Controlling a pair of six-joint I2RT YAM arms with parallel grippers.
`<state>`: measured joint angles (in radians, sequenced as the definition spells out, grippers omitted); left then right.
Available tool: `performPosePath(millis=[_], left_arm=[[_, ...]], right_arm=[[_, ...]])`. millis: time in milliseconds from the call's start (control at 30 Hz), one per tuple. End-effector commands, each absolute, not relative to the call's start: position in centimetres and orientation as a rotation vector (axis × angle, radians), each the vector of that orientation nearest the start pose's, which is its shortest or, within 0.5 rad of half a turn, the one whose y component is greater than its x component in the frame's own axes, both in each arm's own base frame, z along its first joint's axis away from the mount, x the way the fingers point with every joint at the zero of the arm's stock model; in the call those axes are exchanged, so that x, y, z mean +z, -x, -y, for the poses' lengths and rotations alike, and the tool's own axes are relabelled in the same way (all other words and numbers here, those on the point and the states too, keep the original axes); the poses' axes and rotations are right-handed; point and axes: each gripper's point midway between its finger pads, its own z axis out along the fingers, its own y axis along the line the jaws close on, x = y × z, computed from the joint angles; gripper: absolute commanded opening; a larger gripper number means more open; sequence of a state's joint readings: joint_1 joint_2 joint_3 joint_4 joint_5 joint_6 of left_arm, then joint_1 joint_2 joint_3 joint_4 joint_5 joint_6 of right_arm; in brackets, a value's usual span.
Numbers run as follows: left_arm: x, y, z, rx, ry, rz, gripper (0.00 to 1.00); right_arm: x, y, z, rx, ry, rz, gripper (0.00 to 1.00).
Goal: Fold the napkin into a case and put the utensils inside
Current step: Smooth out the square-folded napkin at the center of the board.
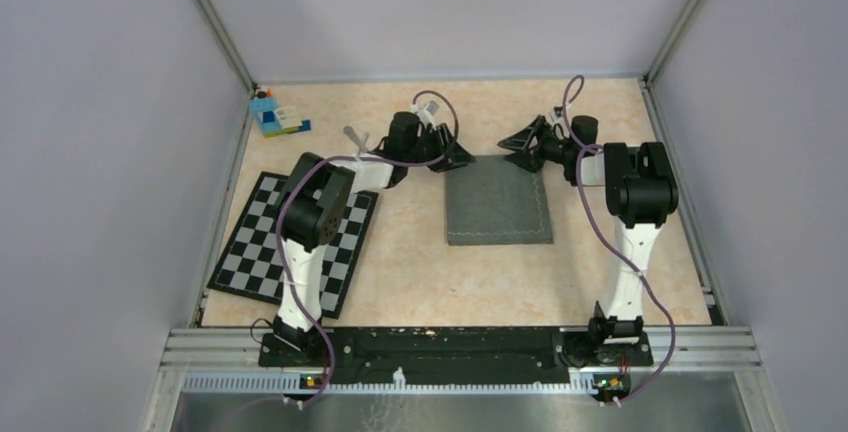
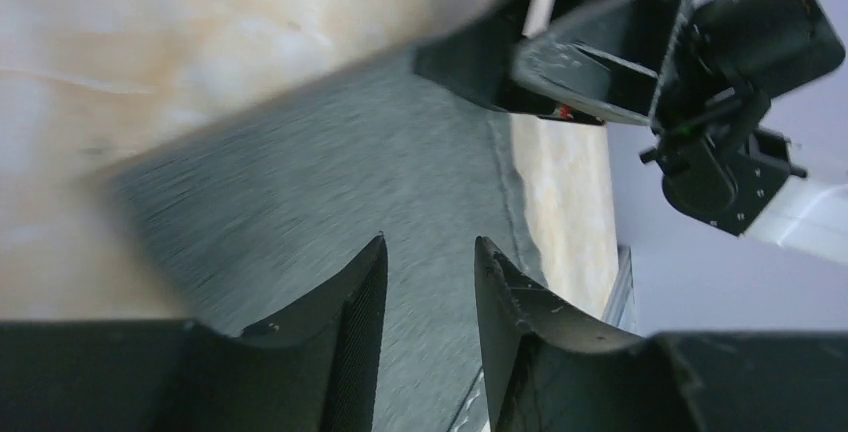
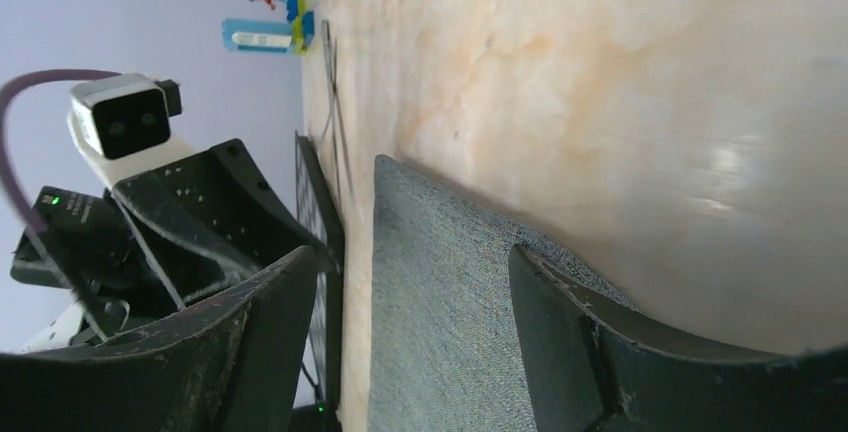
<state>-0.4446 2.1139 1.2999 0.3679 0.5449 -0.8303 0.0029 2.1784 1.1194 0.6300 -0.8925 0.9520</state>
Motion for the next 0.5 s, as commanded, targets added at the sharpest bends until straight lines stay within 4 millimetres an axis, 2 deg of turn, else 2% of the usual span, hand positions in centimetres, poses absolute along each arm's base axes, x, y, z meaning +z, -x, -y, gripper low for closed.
performPosePath(millis=[0, 100, 200, 300, 333, 400, 467], left_arm=[[7.9, -43.1, 36.2, -1.456, 0.04, -2.214, 0.4], [5.5, -43.3, 35.9, -1.429, 0.076, -2.268, 0.35], [2.8, -43.6, 34.3, -1.326, 0.155, -2.369, 0.27], [0.7, -43.0, 32.1, -1.274, 0.261, -2.425, 0.24], [-0.1, -42.5, 31.4, -1.259, 0.289, -2.446, 0.23], [-0.5, -41.9, 30.8, -1.258, 0.293, -2.455, 0.22], [0.0, -41.6, 30.9, -1.264, 0.254, -2.445, 0.22]], right_arm=[[3.7, -45.3, -19.0, 1.519, -0.362, -2.193, 0.7], [5.1, -45.2, -18.9, 1.529, -0.34, -2.179, 0.7], [5.9, -44.9, -17.6, 1.512, -0.344, -2.163, 0.72], [5.3, -44.4, -16.2, 1.505, -0.37, -2.162, 0.72], [4.8, -44.5, -14.7, 1.488, -0.407, -2.157, 0.72], [3.8, -44.3, -13.3, 1.476, -0.455, -2.161, 0.73], [3.7, -44.1, -13.0, 1.475, -0.453, -2.164, 0.73]])
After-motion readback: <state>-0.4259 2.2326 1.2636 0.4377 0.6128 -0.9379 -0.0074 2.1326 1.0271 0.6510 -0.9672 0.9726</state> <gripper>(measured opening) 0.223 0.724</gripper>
